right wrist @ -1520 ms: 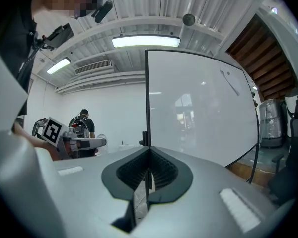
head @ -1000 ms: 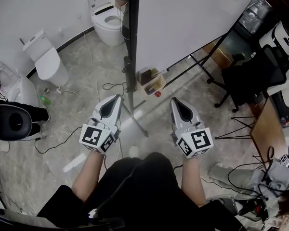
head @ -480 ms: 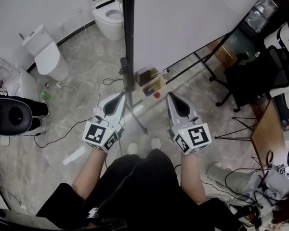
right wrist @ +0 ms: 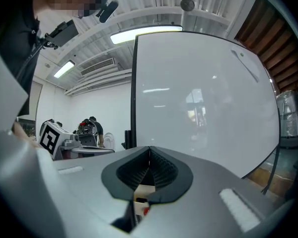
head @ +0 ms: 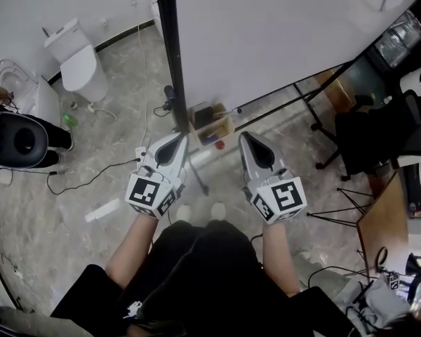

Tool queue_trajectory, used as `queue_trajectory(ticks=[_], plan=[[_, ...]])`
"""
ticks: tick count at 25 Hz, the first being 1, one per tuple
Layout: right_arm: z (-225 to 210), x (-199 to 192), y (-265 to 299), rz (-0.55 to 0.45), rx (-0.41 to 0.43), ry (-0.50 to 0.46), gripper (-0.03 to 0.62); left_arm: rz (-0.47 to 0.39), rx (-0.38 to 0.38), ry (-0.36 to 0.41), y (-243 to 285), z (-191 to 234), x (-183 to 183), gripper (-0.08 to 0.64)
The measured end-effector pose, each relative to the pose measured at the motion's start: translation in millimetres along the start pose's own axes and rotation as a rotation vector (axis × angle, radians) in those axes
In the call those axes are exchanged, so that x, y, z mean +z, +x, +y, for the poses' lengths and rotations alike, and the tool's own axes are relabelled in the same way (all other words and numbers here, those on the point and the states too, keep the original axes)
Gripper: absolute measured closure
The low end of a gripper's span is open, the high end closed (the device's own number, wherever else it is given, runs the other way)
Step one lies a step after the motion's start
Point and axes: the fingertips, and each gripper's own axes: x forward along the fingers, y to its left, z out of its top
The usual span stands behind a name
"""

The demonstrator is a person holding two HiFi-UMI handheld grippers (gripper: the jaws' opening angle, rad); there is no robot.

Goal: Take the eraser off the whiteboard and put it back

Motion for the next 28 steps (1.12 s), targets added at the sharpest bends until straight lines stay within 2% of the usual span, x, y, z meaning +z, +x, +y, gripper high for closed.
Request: queue_trajectory(ticks=[11, 20, 24, 28], plan=[[-31.2, -0.5, 5.7, 0.011, 0.142, 0.001, 0.583, 0.053, 0.146, 0.041, 33.7, -15.4, -21.9, 0.555], [-41.6, -7.1, 3.3, 0.014, 0.224, 0.016, 0.583, 0.057, 0.335, 0.073, 44.7, -0.5, -32.3, 0.555], [-46.3, -7.4, 5.9, 0.019, 0.25, 0.008, 0.583, 0.061, 0.424, 0.064, 54.0, 7.9, -34.0, 0.554], [-54.2, -5.6, 11.0, 0.021, 0.265, 0.005, 0.583, 0.08, 0.469, 0.066, 62.4, 11.5, -48.1, 0.503]])
